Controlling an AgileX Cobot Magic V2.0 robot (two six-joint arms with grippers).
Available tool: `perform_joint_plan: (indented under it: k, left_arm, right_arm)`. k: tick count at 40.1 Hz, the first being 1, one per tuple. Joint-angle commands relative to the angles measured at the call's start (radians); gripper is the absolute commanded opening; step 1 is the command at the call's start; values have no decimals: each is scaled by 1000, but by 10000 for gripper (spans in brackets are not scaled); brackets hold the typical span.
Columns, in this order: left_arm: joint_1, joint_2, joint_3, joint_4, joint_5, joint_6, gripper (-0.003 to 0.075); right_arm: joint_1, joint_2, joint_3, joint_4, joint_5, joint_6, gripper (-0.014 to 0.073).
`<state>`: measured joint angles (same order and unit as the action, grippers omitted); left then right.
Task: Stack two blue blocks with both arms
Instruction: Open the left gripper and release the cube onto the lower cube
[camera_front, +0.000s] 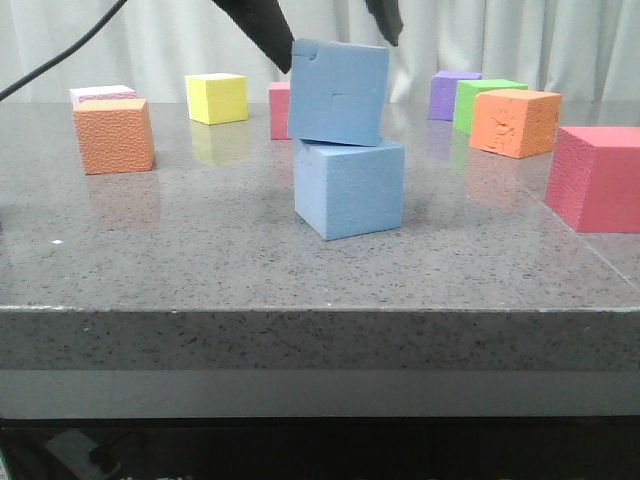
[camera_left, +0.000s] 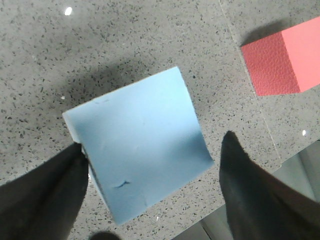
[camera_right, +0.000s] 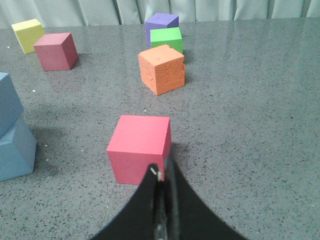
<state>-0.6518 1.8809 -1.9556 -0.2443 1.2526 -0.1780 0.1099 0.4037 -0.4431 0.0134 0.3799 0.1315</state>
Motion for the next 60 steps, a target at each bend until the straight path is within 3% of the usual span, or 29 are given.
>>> perform_joint_plan:
  k: [1, 48, 54, 60]
  left_arm:
    - [-5, -50, -31, -14, 34, -1, 528]
    - [-4, -100, -35, 23, 34, -1, 523]
    - [-4, -100, -35, 26, 34, -1, 414]
    - [-4, -100, -35, 26, 34, -1, 197]
  right_arm:
    - [-7, 3, -28, 1, -84, -10, -69]
    - [-7, 3, -28, 1, -84, -10, -69]
    - [-7, 3, -28, 1, -84, -10, -69]
    - [-7, 3, -28, 1, -84, -10, -69]
